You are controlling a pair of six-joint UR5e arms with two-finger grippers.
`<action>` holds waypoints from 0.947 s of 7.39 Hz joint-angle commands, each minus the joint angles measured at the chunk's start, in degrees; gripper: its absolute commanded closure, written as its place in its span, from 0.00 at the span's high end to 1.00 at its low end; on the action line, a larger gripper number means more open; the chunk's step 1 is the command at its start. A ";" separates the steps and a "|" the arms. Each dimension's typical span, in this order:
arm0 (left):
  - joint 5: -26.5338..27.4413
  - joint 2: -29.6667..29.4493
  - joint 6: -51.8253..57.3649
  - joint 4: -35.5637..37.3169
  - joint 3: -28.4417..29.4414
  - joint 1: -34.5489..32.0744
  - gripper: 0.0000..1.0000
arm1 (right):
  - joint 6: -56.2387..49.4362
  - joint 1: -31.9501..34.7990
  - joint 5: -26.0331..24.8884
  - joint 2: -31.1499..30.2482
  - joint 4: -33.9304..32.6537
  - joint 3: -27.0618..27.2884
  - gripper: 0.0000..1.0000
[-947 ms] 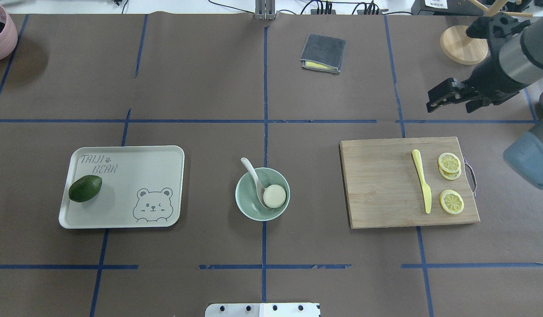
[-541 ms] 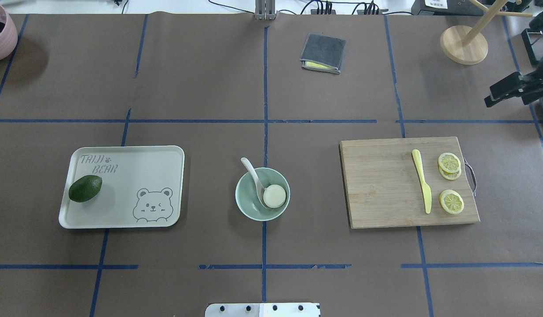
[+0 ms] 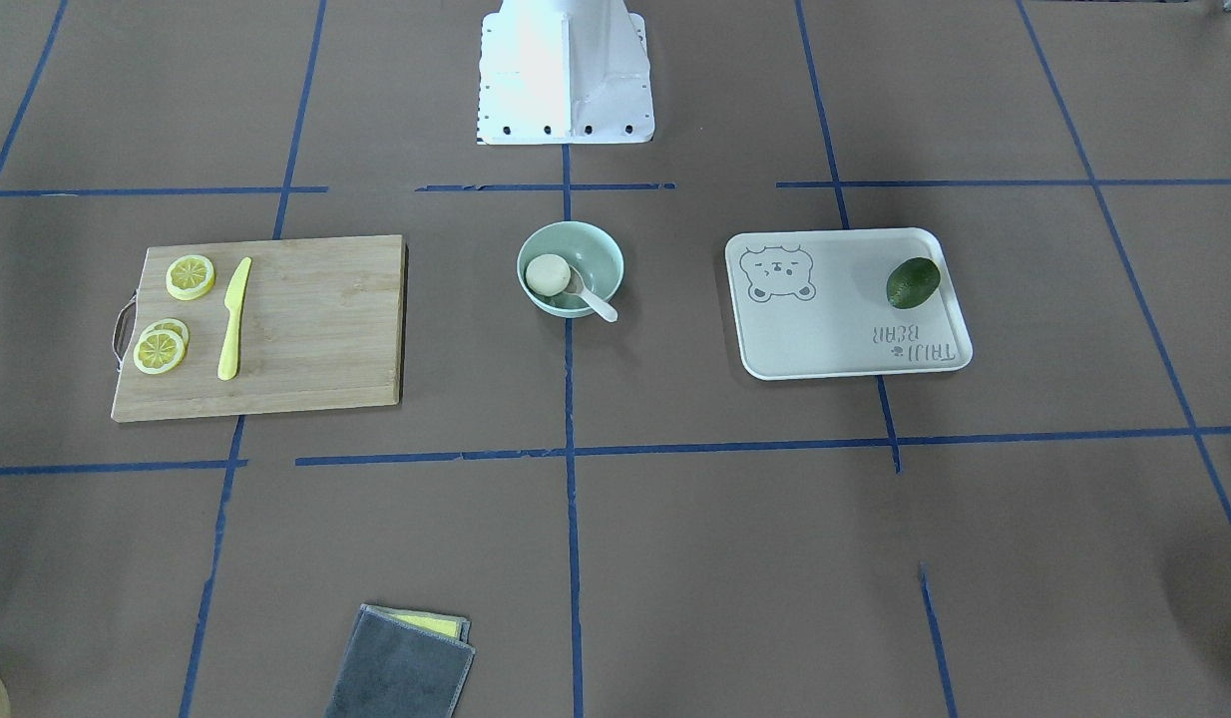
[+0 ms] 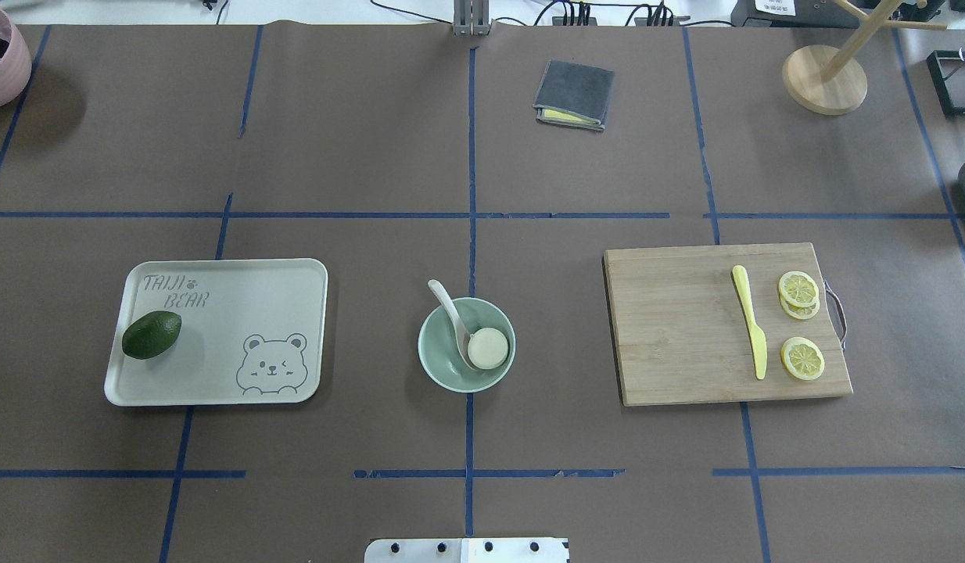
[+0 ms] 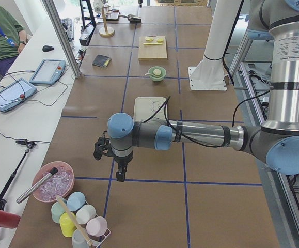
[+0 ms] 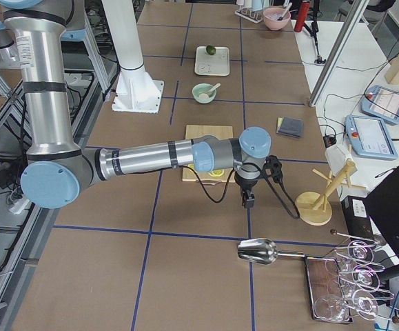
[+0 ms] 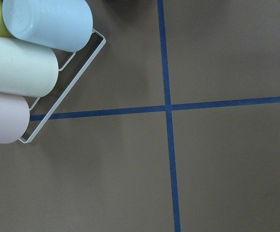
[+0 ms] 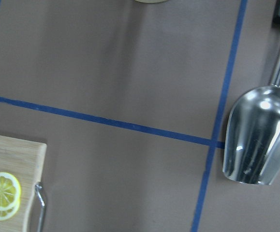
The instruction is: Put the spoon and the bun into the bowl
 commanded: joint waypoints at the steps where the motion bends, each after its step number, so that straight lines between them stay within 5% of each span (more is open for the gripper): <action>1: 0.07 0.01 0.08 0.02 0.08 -0.03 1.00 | -6.03 3.90 0.08 -0.72 -0.04 -5.22 1.00; 7: -0.11 1.76 -0.53 -0.07 0.08 -0.03 1.00 | 2.83 3.91 -0.36 -2.75 0.66 -4.61 1.00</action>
